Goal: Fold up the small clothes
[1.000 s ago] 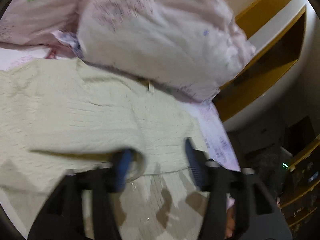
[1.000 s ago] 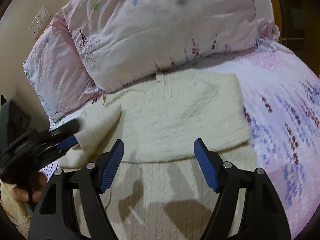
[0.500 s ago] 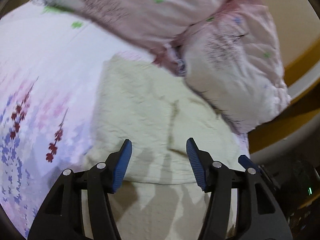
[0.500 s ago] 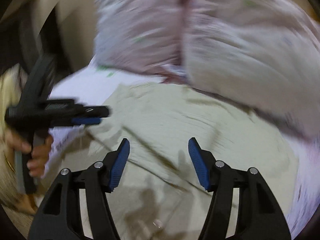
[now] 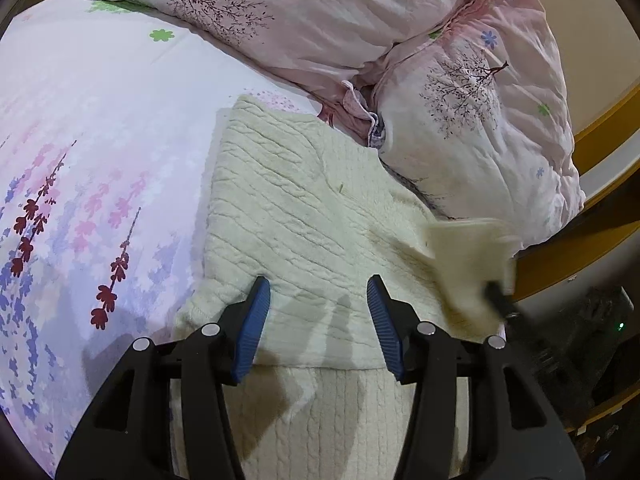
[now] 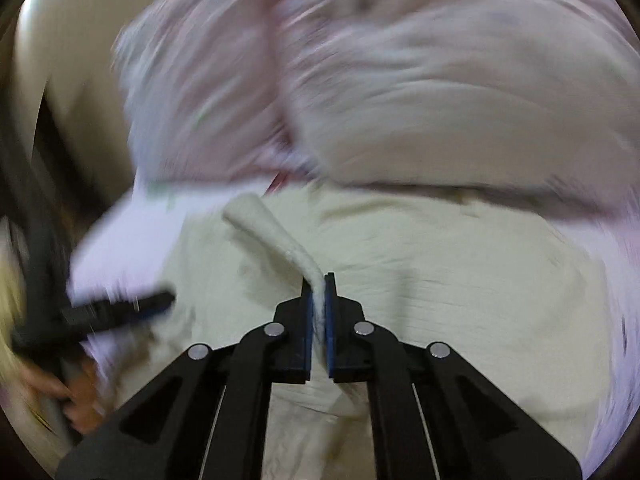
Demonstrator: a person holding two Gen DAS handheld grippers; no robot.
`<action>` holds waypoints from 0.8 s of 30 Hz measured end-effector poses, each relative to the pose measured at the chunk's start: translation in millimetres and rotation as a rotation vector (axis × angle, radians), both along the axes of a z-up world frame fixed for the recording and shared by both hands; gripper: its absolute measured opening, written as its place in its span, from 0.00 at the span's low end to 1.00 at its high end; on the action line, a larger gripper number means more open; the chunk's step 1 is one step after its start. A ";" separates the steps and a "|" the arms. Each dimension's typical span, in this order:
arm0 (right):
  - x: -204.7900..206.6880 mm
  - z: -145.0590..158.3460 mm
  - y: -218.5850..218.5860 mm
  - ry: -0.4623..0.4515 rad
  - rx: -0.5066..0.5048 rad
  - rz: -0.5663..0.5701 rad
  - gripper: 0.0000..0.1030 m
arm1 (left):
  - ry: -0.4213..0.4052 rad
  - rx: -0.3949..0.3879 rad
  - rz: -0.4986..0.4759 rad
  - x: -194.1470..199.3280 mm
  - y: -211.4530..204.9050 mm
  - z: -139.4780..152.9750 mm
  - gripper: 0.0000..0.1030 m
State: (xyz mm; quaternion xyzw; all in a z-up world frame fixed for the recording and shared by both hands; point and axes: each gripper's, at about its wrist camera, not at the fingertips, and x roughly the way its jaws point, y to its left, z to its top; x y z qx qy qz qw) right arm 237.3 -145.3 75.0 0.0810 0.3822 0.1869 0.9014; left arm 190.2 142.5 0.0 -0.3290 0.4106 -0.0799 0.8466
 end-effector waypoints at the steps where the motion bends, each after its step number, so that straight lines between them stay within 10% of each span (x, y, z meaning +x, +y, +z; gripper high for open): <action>1: -2.6 1.2 -18.9 0.006 0.046 -0.058 0.05 | -0.002 0.002 -0.002 -0.1 -0.4 0.2 0.51; 5: -14.6 -29.2 -98.8 0.151 0.179 -0.290 0.23 | -0.016 -0.007 -0.016 -2.0 -2.8 1.9 0.61; 7: -17.5 -45.4 -124.5 0.231 0.268 -0.340 0.52 | -0.017 -0.004 -0.020 -2.1 -4.3 2.6 0.63; 9: -17.8 -58.7 -147.1 0.291 0.370 -0.389 0.52 | -0.015 0.002 -0.021 -2.4 -5.5 3.1 0.63; 15: -17.3 -68.2 -162.1 0.332 0.433 -0.424 0.44 | -0.016 -0.001 -0.016 -2.8 -6.6 3.3 0.64; 18: -7.7 -68.7 -154.5 0.326 0.384 -0.395 0.06 | -0.021 0.008 -0.015 -2.6 -8.1 3.1 0.64; 24: -20.9 -36.3 -152.1 0.130 0.231 -0.430 0.05 | -0.023 0.011 -0.023 -3.3 -9.6 2.0 0.64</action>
